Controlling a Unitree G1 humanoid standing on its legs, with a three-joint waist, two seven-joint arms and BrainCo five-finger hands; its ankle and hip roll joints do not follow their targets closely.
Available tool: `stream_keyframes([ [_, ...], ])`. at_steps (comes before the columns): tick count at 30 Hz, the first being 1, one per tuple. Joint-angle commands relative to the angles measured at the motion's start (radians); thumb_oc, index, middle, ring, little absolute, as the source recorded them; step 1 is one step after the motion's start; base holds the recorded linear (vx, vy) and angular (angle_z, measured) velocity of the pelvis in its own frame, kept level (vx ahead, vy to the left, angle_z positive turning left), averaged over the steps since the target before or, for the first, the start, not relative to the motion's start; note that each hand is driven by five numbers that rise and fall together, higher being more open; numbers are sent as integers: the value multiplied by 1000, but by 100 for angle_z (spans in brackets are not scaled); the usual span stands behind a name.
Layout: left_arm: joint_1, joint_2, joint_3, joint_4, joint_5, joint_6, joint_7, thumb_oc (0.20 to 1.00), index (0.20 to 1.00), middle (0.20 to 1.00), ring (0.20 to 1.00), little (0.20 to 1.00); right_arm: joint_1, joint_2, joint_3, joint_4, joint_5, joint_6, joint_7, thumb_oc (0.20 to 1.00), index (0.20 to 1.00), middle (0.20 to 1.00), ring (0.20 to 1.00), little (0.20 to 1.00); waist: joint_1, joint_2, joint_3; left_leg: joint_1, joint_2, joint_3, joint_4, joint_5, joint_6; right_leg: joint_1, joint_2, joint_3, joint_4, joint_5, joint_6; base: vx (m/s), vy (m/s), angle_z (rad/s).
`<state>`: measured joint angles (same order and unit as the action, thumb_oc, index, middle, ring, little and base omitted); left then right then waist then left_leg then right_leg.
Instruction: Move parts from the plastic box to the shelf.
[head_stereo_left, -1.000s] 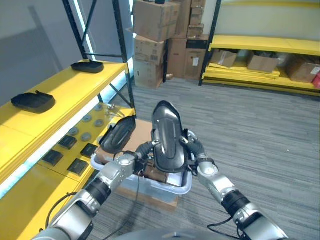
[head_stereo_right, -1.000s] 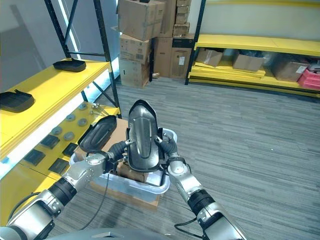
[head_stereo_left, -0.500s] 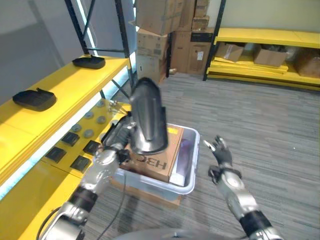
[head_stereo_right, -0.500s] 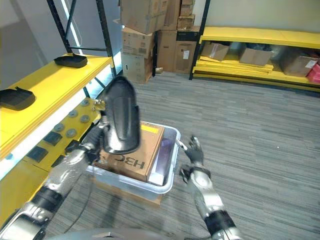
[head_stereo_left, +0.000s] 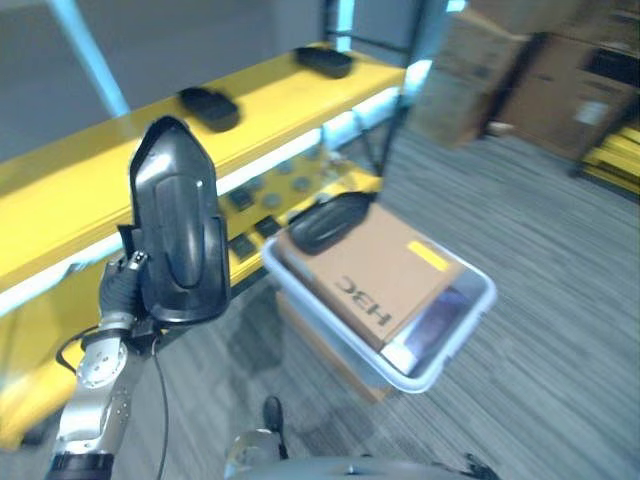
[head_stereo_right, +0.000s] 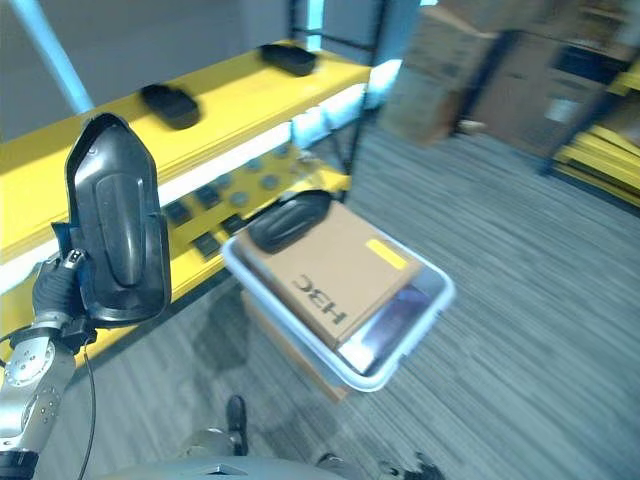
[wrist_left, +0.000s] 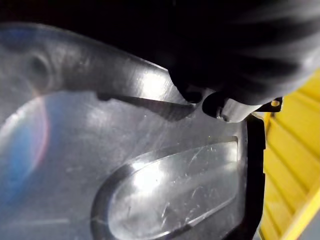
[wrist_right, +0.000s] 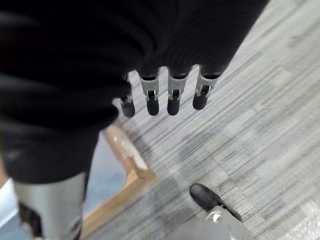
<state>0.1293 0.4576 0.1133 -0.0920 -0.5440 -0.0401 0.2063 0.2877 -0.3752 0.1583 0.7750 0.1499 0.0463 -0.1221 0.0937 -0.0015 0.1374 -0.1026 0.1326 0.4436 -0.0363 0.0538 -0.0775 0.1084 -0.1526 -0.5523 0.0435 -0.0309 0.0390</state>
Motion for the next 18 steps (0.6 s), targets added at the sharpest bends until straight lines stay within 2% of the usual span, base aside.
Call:
stream_keyframes([
  [1, -138, 55, 19, 33, 20, -110, 23, 200, 200, 200, 200, 200, -40, -15, 40, 61, -4, -24, -10, 1000, 1000, 1000, 1000, 1000, -61, 10, -36, 2, 147, 52, -34, 188, -76, -10, 36, 43, -24, 15, 73, 41, 102, 164],
  [3, -147, 43, 1, 38, 26, -99, 54, 200, 200, 200, 200, 200, -73, -12, 63, 93, 8, -18, -9, 1000, 1000, 1000, 1000, 1000, -53, 16, -37, -3, 155, 93, -33, 209, -84, -3, 37, 9, -9, 7, 69, 144, 175, 124],
  [5, -121, 36, 16, 21, 36, -84, 52, 200, 200, 200, 200, 200, -99, -1, 79, 117, 15, 1, -7, 1000, 1000, 1000, 1000, 1000, -15, 21, -39, -17, 133, 69, -29, 195, -68, 7, 24, 2, 27, -22, 61, 226, 229, 119],
  [6, -121, 36, 16, 21, 36, -84, 52, 200, 200, 200, 200, 200, -99, -1, 79, 117, 15, 1, -7, 1000, 1000, 1000, 1000, 1000, -15, 21, -39, -17, 133, 69, -29, 195, -68, 7, 24, 2, 27, -22, 61, 336, 342, 44],
  [7, -102, 35, 34, 27, 42, -81, 30, 200, 200, 200, 200, 200, -118, 10, 82, 141, 31, 18, -16, 1000, 1000, 1000, 1000, 1000, 10, 22, -47, -18, 99, 65, -6, 143, -34, 18, 4, -6, 58, -49, 62, 227, 235, -18],
  [10, -100, 42, 38, 33, 29, -82, 13, 200, 200, 200, 200, 200, -129, 20, 81, 165, 41, 23, -17, 1000, 1000, 1000, 1000, 1000, 29, 18, -57, -27, 64, 53, 15, 105, -5, 36, -11, -7, 81, -76, 67, 214, 210, 14],
  [13, -103, 54, 43, 49, 19, -86, -18, 200, 200, 200, 200, 200, -130, 34, 76, 193, 36, 18, -11, 1000, 1000, 1000, 1000, 1000, 46, 17, -72, -23, 1, 32, 27, 55, 38, 60, -28, 7, 129, -120, 81, 231, 231, 19],
  [14, -108, 59, 40, 54, 20, -86, -29, 200, 200, 200, 200, 200, -130, 39, 75, 201, 46, 14, -12, 1000, 1000, 1000, 1000, 1000, 47, 14, -77, -19, -30, 26, 27, 36, 58, 62, -40, 18, 169, -132, 93, 224, 255, 13],
  [15, -117, 64, 30, 58, 16, -82, -31, 200, 200, 200, 200, 200, -130, 42, 71, 205, 54, 5, -8, 1000, 1000, 1000, 1000, 1000, 42, 11, -80, -12, -57, 24, 25, 19, 77, 51, -55, 30, 220, -120, 107, 235, 305, 17],
  [18, -163, 79, -17, 81, 11, -83, -14, 200, 200, 200, 200, 200, -128, 45, 53, 205, 83, -5, 5, 1000, 1000, 1000, 1000, 1000, 8, 11, -73, -2, -130, 2, 33, -48, 144, -62, -117, 117, 491, -49, 147, 178, 293, 35],
])
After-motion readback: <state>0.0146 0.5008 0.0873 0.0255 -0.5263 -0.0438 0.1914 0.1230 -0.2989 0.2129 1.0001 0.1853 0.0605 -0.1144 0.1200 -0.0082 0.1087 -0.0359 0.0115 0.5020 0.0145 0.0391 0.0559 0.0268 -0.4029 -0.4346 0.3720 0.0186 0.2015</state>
